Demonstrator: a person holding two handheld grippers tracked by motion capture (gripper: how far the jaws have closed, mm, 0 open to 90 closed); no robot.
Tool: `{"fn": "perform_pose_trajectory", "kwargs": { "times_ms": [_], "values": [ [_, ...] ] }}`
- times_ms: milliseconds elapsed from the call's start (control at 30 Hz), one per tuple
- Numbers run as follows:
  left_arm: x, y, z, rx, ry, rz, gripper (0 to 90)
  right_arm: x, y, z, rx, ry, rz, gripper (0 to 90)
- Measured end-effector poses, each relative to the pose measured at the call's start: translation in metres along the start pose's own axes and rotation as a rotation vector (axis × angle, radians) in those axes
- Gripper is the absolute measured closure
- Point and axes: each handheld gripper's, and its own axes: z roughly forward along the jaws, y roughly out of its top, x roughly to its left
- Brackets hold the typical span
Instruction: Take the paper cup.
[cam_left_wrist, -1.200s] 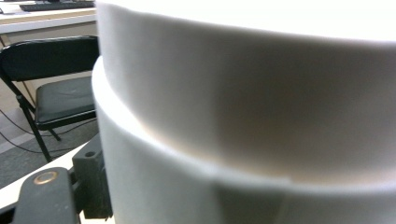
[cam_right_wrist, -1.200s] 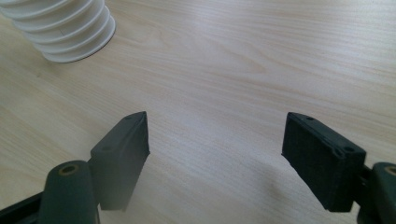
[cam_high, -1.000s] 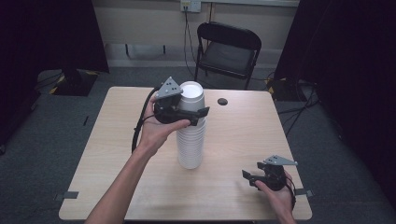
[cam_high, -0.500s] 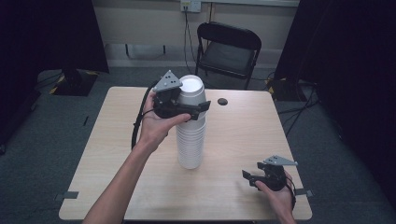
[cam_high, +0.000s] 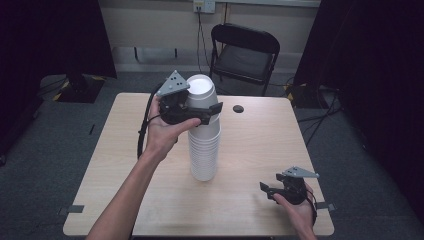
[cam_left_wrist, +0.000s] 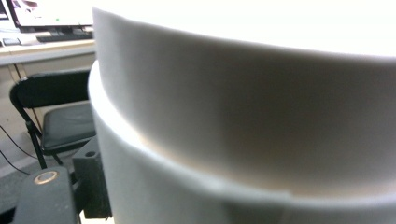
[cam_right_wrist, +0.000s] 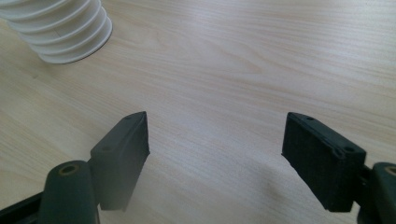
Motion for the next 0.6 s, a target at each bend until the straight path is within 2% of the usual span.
{"fn": "perform_pose_trajectory", "kwargs": {
  "times_ms": [100, 267, 367, 433, 600],
  "values": [
    [0.000, 0.001, -0.001, -0.012, 0.003, 0.004, 15.2, 0.000, 0.000, 0.000, -0.001, 0.000, -0.001, 22.7],
    [0.001, 0.009, -0.007, -0.069, 0.008, -0.005, 15.3, 0.000, 0.000, 0.000, 0.000, 0.001, -0.001, 22.7],
    [0.001, 0.013, -0.009, -0.062, 0.023, -0.002, 15.3, 0.000, 0.000, 0.000, 0.000, 0.001, -0.001, 22.7],
    [0.001, 0.019, -0.012, -0.085, 0.019, 0.006, 15.3, 0.000, 0.000, 0.000, 0.001, 0.000, -0.001, 22.6],
    [0.001, 0.024, -0.016, -0.095, 0.027, 0.006, 15.4, 0.000, 0.000, 0.000, -0.001, -0.001, -0.001, 22.6]
  ]
}}
